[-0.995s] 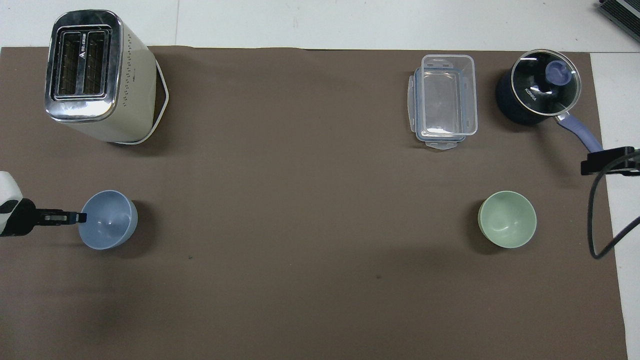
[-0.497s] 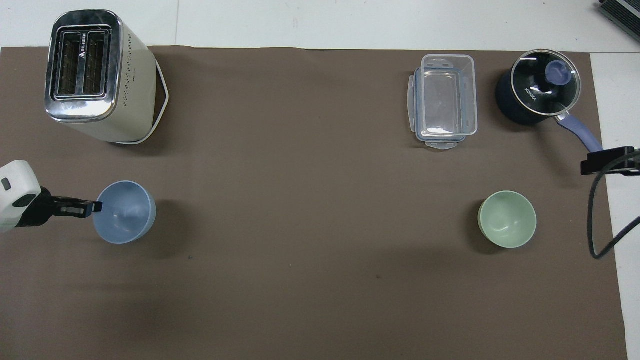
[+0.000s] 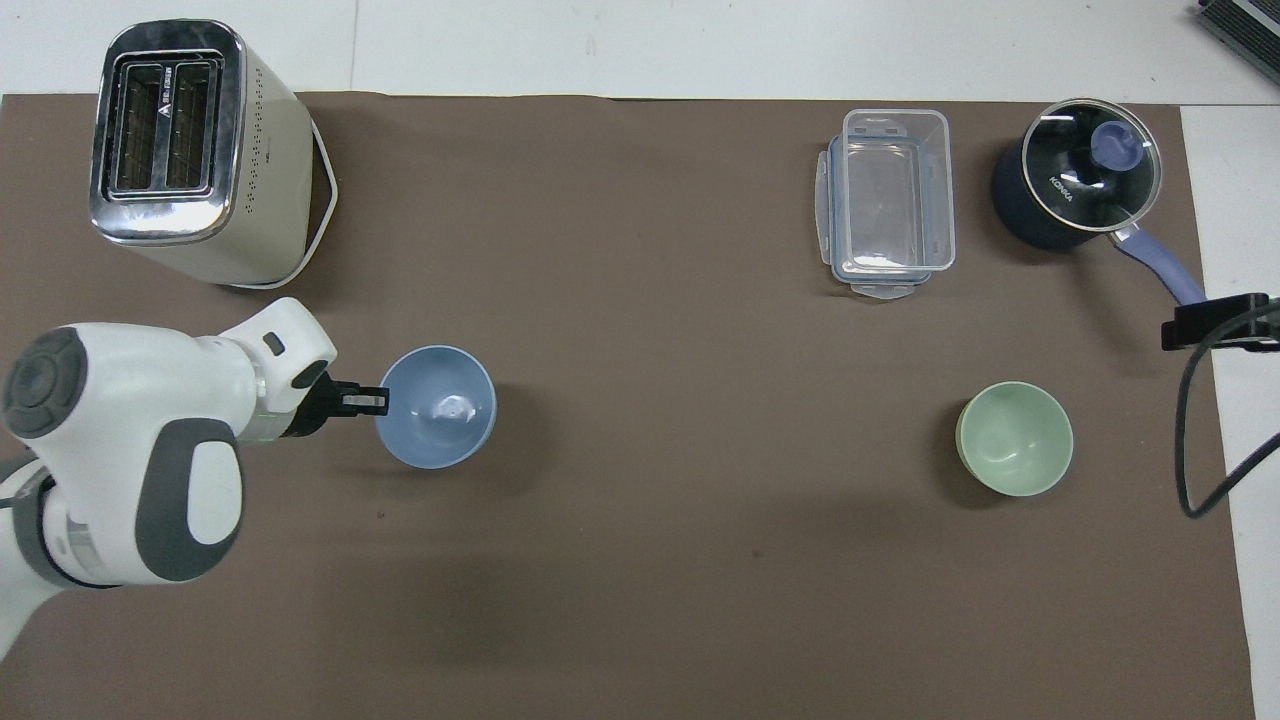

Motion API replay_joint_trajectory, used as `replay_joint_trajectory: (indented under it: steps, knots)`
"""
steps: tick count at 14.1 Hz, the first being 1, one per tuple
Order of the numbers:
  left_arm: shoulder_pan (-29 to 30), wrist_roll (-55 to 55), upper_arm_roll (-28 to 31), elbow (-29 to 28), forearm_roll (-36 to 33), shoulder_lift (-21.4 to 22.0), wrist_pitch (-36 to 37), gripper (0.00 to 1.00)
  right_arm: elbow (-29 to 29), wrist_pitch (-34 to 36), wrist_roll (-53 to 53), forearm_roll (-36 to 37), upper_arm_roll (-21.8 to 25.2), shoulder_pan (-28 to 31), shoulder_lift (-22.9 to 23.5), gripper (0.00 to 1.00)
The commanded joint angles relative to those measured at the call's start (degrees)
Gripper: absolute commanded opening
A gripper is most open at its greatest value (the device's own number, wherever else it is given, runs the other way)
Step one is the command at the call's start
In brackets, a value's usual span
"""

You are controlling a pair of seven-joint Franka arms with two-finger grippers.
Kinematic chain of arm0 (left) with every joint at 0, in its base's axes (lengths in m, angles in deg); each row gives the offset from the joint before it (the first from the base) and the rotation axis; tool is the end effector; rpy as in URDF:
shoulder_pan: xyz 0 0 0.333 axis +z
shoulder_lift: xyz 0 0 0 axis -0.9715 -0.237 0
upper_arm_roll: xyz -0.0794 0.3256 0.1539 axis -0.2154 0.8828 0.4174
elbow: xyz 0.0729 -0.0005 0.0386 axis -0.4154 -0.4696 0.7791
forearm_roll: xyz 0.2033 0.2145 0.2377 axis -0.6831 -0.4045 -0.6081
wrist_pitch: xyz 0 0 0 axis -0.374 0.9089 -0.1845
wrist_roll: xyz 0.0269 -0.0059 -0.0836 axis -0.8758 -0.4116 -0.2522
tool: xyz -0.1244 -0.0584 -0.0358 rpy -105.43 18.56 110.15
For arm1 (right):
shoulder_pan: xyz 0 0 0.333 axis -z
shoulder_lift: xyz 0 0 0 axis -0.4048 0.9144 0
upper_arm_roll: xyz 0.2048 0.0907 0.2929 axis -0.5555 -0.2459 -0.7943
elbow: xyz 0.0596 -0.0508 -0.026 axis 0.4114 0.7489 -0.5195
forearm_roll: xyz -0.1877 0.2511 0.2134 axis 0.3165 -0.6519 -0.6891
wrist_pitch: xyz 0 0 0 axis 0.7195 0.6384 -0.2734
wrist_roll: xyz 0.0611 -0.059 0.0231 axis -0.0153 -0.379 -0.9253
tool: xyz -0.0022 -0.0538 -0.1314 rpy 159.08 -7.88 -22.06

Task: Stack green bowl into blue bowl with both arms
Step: 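Slide the blue bowl with the left gripper toward the table center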

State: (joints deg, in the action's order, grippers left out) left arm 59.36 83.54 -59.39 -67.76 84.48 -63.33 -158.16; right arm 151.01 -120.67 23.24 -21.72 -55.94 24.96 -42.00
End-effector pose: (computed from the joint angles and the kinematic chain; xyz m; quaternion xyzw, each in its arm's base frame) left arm 0.4898 -0.1658 0.4116 0.9891 -0.0552 0.0402 0.1303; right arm 0.5161 -0.0413 0.6630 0.9986 -0.0390 0.0321 0.0156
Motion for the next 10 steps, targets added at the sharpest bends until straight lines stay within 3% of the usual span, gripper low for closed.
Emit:
replay_joint_trajectory:
  steps: [1,5,10]
  knots:
    - [-7.3,-9.8,0.99,-0.75,-2.74,-1.82,-4.49,0.0,1.08,-0.79,-0.3,0.55,-0.21,0.41,-0.68,1.0]
    - [-14.79,-27.9,0.99,-0.13,-12.66,-4.02,-5.99,0.0,1.08,-0.79,-0.3,0.55,-0.21,0.41,-0.68,1.0]
    - [-17.08,-31.36,0.81,-0.31,-13.56,-4.47,-6.78,0.0,1.08,-0.79,-0.3,0.55,-0.21,0.41,-0.68,1.0]
